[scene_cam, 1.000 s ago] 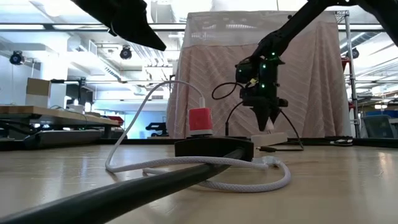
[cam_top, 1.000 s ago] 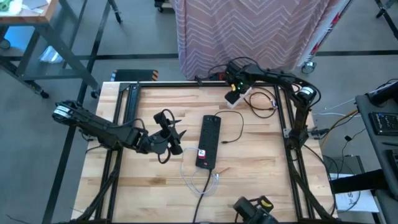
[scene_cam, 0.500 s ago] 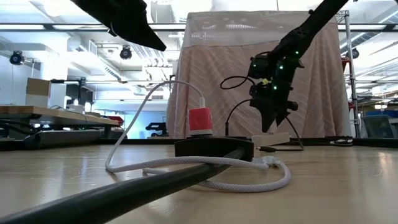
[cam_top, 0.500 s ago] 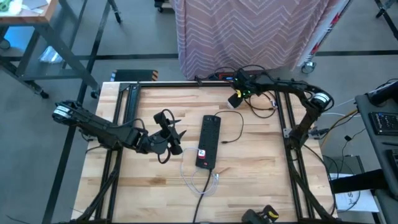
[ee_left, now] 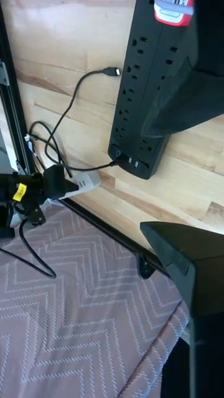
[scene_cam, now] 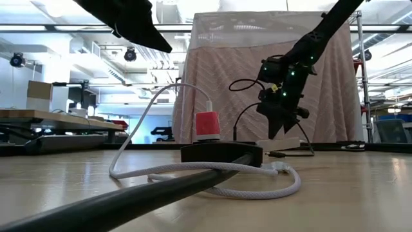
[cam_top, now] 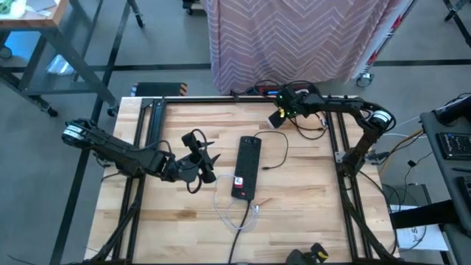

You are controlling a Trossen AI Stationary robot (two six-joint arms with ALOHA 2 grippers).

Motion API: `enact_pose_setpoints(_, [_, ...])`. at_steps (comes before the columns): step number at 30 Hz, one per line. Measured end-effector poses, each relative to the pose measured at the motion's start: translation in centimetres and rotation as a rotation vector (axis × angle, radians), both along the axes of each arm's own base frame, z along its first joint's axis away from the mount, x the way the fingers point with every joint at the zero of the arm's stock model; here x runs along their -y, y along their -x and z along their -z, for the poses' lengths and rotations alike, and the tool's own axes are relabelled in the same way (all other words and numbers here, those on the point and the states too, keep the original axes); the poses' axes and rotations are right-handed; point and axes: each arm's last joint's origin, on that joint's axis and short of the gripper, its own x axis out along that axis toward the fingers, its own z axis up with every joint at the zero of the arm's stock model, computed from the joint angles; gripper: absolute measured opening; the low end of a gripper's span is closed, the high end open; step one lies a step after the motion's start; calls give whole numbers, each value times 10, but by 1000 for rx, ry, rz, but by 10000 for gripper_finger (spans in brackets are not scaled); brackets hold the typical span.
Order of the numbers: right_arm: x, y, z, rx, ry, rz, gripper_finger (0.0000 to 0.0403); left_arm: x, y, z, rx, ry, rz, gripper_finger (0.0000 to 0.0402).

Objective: Insert USB
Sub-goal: Insert the pink charger adapter into the white outlet extension

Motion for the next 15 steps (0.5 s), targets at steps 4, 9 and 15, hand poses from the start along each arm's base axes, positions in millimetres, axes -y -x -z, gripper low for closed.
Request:
enact_pose_setpoints(4, [1,-2,-3,2,-3,1,181,0,0,0,-1,-1,0,233])
enact_pose_setpoints(9, [3,-3,-18,29,11,-13,255,0,0,0,-1,0,0,235])
enact_pose_setpoints(15, [-1,0,-58,88,82,-43,314,0,0,0,0,0,0,238])
